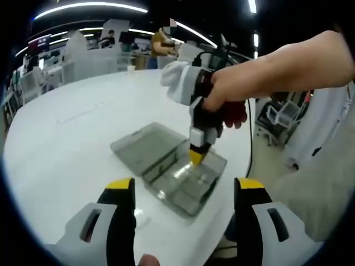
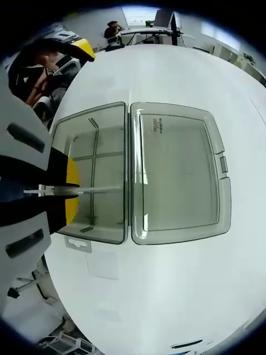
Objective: Insert the divider into the dual guide fixture by aligning both edges with the guide slots and pushing it downward to the bottom, including one-sided entry, uneven engagement, binding, and posture correction.
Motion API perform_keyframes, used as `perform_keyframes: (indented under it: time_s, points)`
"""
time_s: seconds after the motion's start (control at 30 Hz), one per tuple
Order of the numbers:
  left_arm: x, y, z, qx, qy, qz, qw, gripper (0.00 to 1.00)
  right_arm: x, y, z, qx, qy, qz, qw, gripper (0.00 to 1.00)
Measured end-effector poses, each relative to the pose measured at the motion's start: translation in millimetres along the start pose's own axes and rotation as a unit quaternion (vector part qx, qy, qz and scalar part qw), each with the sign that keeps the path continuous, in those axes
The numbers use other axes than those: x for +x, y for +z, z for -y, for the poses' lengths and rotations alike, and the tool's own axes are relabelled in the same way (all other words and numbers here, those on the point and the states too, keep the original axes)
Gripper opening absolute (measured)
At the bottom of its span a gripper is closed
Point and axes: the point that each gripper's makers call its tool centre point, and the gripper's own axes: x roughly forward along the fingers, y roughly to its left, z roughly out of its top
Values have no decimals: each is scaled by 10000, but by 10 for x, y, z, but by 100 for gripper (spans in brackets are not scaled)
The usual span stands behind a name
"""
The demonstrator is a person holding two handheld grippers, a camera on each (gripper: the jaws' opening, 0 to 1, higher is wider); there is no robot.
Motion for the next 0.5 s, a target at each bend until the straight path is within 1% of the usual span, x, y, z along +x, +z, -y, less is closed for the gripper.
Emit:
perform_keyframes:
  time_s: [0.37, 0.5]
  points:
    - [23, 11, 8, 10, -26, 6, 10000, 70, -9, -30, -7, -21, -86, 65, 9999, 0]
    - [26, 19, 16, 16, -36, 10, 10000, 70, 6, -1, -2, 9, -107, 122, 9999, 0]
